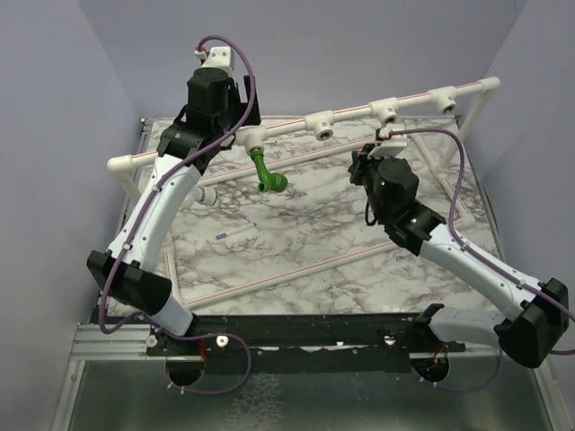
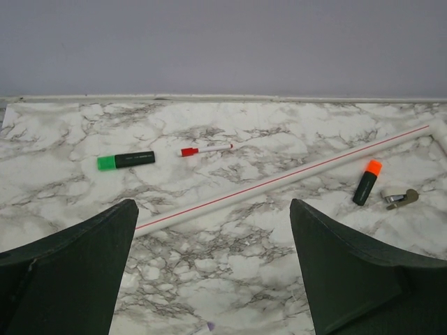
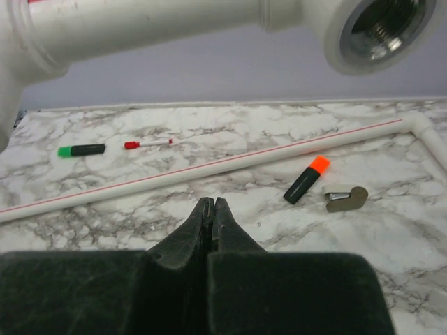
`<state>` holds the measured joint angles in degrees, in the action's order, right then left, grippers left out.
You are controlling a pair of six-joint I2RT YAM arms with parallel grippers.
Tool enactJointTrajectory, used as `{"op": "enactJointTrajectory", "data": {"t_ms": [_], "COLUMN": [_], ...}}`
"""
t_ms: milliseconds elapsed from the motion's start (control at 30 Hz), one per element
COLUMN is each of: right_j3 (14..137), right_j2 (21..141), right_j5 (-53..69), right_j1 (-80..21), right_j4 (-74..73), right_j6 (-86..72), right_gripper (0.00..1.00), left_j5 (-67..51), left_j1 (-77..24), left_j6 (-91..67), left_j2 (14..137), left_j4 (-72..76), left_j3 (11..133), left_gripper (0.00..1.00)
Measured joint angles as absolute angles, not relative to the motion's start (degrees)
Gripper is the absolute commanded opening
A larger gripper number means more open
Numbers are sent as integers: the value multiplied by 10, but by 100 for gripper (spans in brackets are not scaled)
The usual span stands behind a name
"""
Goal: Install the water faucets
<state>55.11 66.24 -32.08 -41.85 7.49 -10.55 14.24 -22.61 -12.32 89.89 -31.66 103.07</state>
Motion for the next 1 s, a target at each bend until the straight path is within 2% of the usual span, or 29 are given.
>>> {"op": "enactJointTrajectory", "data": {"t_ms": [333,533,1000], "right_j3": [665,721,757], "right_j2": [751,787,837], "right_j5": [-271,-250,-176], "right_j1": [-358,-308,-207], "right_j4": [80,72,61], "right_j6": [-58,-46,-18], "right_gripper": [1,0,1], "left_j5": [147,186,253], "left_j1": [-231,-231,-231], "left_j6": [-124,-108,-83], "left_j2": [858,841,830], "left_j4": [-332,-345,-363], "left_j3": [1101,1096,1060], "left_gripper": [91,91,91]}}
